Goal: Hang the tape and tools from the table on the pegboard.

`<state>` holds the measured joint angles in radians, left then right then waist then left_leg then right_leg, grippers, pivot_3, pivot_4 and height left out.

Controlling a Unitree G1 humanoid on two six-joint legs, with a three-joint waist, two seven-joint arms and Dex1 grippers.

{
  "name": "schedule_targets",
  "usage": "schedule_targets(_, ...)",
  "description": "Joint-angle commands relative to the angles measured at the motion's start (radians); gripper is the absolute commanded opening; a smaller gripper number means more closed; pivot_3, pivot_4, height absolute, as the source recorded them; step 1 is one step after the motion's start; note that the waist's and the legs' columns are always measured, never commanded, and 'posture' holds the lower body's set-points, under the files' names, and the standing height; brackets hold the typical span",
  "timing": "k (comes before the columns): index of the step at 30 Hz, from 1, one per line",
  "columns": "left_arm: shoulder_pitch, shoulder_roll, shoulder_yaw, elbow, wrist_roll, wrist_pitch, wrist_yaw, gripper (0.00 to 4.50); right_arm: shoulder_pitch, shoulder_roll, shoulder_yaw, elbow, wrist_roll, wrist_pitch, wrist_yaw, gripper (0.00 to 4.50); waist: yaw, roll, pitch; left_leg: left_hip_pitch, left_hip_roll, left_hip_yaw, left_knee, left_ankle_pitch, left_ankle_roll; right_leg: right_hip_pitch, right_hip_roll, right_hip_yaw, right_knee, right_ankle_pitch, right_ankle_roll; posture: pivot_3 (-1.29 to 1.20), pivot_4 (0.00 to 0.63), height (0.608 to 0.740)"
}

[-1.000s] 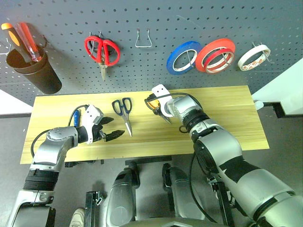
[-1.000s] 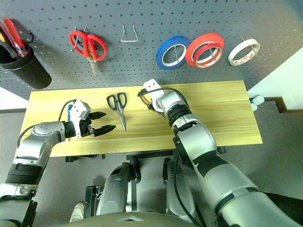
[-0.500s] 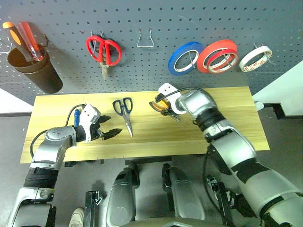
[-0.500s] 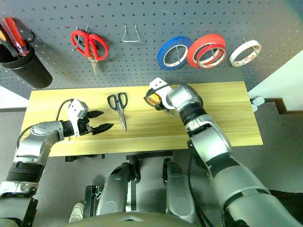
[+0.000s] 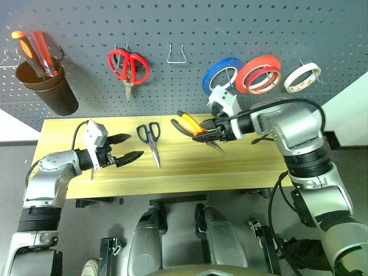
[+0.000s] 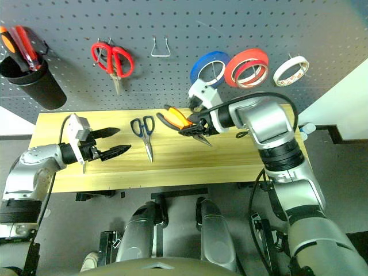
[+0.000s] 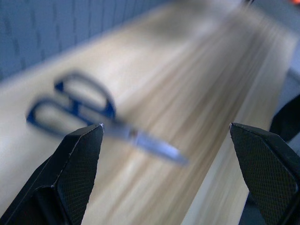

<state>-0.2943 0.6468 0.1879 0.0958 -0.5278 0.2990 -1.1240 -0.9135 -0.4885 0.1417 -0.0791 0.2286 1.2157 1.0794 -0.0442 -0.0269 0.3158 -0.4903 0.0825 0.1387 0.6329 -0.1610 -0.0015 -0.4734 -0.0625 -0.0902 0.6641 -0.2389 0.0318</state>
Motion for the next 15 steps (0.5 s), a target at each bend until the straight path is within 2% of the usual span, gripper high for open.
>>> schedule_targets(1,-0.003,0.028,0.074,-0.090,-0.076,-0.003,-0.024,4.50,-0.049,0.065,-0.167,-0.055,0.094,0.024,-0.094,2.09,-0.002,-0.003,-0.011,0.000,0.000,0.000,0.000,0.000,0.000,0.000,0.000,0.000,0.000,0.000,0.000,-0.07,0.162,0.730)
schedule_targets(7,-0.007,0.073,0.153,-0.188,-0.202,0.083,-0.023,4.50,-0.117,0.146,-0.279,-0.069,0.197,0.044,-0.212,2.09,-0.012,-0.003,-0.031,0.001,0.000,0.000,-0.001,0.002,0.003,0.000,0.001,-0.001,0.001,0.002,-0.001,-0.06,0.144,0.730)
schedule_targets(15,0.044,0.143,0.243,-0.272,-0.271,0.142,-0.013,4.50,-0.234,0.267,-0.337,0.055,0.202,-0.141,-0.425,2.09,-0.025,-0.004,-0.070,0.001,-0.001,0.002,-0.001,0.005,0.003,0.001,0.003,-0.001,0.001,0.003,-0.001,-0.03,0.103,0.730)
